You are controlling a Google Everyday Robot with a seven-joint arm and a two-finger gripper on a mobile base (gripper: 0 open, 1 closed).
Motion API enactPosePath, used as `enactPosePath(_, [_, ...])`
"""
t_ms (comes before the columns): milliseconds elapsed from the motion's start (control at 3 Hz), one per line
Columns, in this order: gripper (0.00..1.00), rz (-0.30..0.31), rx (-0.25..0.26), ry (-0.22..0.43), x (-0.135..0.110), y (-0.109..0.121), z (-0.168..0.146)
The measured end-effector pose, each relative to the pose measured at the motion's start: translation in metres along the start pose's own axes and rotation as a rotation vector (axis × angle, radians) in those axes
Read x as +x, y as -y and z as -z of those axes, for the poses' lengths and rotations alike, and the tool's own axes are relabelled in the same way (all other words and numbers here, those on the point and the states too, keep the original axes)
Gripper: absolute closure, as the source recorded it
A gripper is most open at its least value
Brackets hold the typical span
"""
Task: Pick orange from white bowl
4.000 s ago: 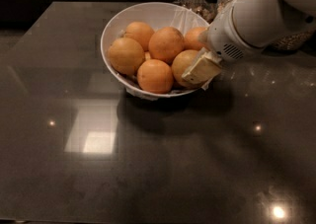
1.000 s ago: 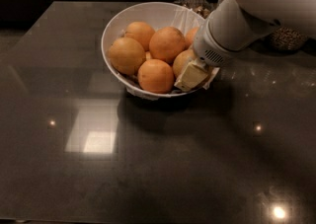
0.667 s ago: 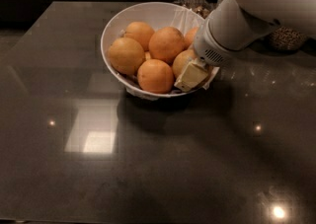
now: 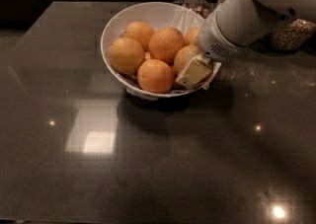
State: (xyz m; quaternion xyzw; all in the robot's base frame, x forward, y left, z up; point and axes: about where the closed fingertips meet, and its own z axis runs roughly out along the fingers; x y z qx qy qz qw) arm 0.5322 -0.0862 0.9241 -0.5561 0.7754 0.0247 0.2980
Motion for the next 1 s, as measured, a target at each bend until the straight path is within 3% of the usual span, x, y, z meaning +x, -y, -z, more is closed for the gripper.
enactPosePath(667, [1.00,0.049,-0.013,0.205,-0.027,0.020,0.064])
enactPosePath(1000, [1.00,0.057,-0.013,0.219,-0.033,0.018,0.068])
